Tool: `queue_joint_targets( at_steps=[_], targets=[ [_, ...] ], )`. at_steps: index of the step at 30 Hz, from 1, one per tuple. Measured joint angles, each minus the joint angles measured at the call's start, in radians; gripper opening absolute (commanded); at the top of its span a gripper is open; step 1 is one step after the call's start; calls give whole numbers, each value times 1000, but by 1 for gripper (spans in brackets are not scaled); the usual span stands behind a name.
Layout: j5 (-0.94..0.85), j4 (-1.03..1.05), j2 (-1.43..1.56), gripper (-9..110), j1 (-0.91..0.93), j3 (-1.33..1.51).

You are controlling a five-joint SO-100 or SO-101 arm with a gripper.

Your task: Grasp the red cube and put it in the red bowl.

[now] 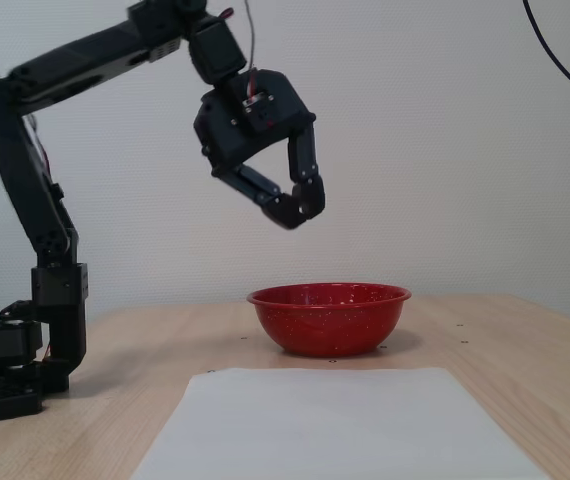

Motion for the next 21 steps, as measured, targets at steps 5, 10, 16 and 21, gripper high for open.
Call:
queue_joint_targets(
  at_steps=[5, 10, 16, 21],
  targets=[
    [38, -166, 183, 0, -58, 279],
    [43, -400, 377, 0, -114, 601],
    [43, -566, 561, 0, -133, 887],
    [43, -750, 716, 0, -129, 1138]
  ],
)
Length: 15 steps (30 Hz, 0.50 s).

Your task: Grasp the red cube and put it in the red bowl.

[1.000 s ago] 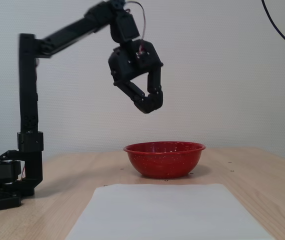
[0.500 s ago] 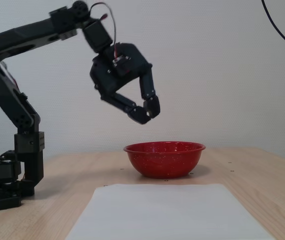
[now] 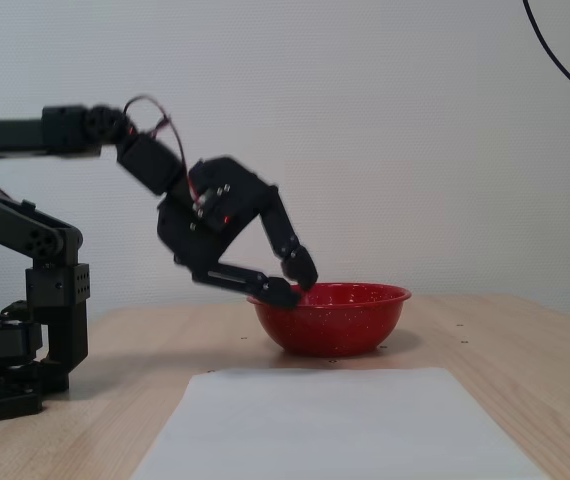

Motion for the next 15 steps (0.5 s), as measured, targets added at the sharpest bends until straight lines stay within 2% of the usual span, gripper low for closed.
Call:
queue_joint_targets(
  at_steps=[6, 15],
  targets=[
    [2, -123, 186, 0, 2, 225],
    [6, -193, 359, 0, -6, 423]
  ],
)
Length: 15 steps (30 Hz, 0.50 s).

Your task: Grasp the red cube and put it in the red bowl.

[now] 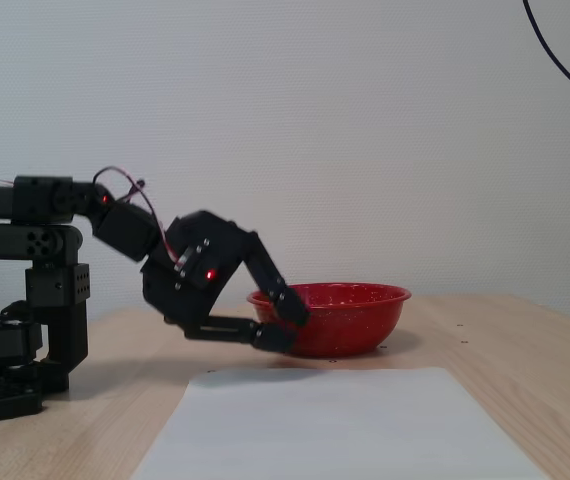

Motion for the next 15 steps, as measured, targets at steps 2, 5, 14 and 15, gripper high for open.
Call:
queue_joint_targets(
  at_steps=[2, 5, 14, 15],
  targets=[
    [0, 0, 43, 0, 0, 9],
    [-17, 49, 106, 0, 2, 12],
    [-51, 249, 118, 0, 2, 12],
    [-52, 259, 118, 0, 2, 12]
  ],
)
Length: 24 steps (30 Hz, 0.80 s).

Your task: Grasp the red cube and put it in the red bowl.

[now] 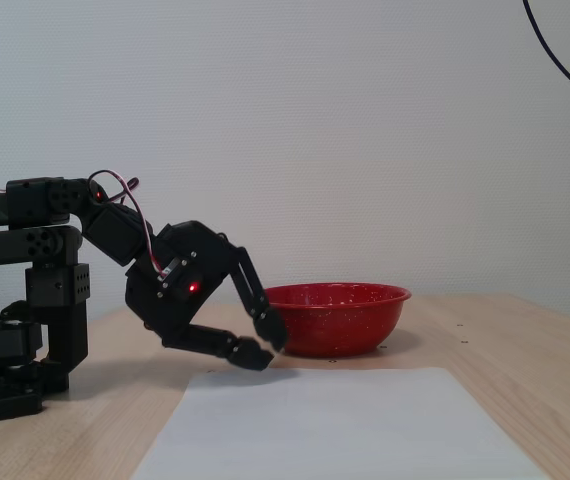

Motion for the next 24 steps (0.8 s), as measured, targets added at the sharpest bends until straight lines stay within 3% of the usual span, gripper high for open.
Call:
queue_joint_targets(
  at_steps=[24],
  targets=[
    [-55, 137, 12, 0, 9, 0]
  ],
)
